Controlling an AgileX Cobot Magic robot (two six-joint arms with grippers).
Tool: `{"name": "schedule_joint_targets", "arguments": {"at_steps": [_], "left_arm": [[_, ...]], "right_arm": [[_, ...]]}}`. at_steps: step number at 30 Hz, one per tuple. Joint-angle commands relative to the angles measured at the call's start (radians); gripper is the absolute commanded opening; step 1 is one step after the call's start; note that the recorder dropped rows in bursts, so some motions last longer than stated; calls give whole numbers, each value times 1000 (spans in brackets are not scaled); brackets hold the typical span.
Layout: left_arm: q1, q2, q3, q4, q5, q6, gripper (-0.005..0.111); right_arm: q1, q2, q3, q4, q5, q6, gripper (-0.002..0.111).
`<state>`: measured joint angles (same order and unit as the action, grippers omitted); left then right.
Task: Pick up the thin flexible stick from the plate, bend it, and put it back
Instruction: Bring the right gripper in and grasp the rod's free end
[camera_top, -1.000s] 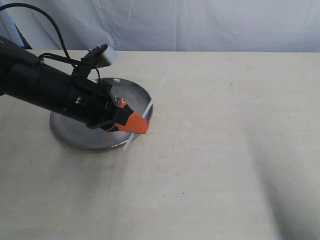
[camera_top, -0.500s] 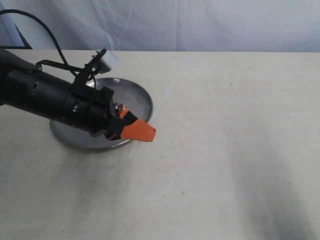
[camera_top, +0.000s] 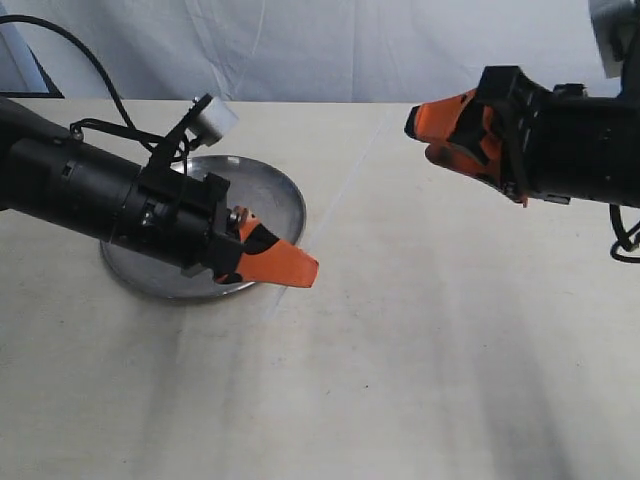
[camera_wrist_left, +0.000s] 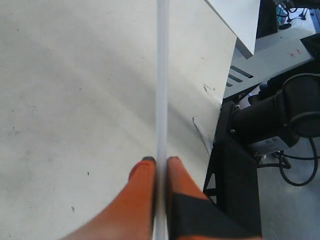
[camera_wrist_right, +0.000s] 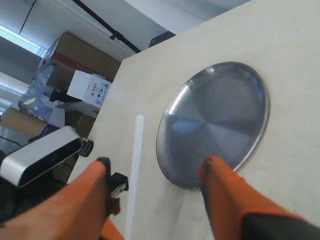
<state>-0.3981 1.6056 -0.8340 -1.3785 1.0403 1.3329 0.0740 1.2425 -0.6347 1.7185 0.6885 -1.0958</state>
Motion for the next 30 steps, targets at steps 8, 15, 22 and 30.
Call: {"name": "schedule_joint_targets", "arguments": {"at_steps": [8, 15, 22, 30], "left_arm": [[-3, -8, 4, -34, 35, 14, 0], [-3, -8, 4, -34, 42, 23, 0], [-3, -8, 4, -44, 62, 38, 0], [-3, -8, 4, -44, 79, 38, 0]], "right_arm": [[65, 158, -76, 26, 81, -102, 55], [182, 158, -149, 26, -68, -109, 55], [248, 160, -175, 26, -161, -141, 49], [259, 160, -175, 26, -171, -141, 1]]}}
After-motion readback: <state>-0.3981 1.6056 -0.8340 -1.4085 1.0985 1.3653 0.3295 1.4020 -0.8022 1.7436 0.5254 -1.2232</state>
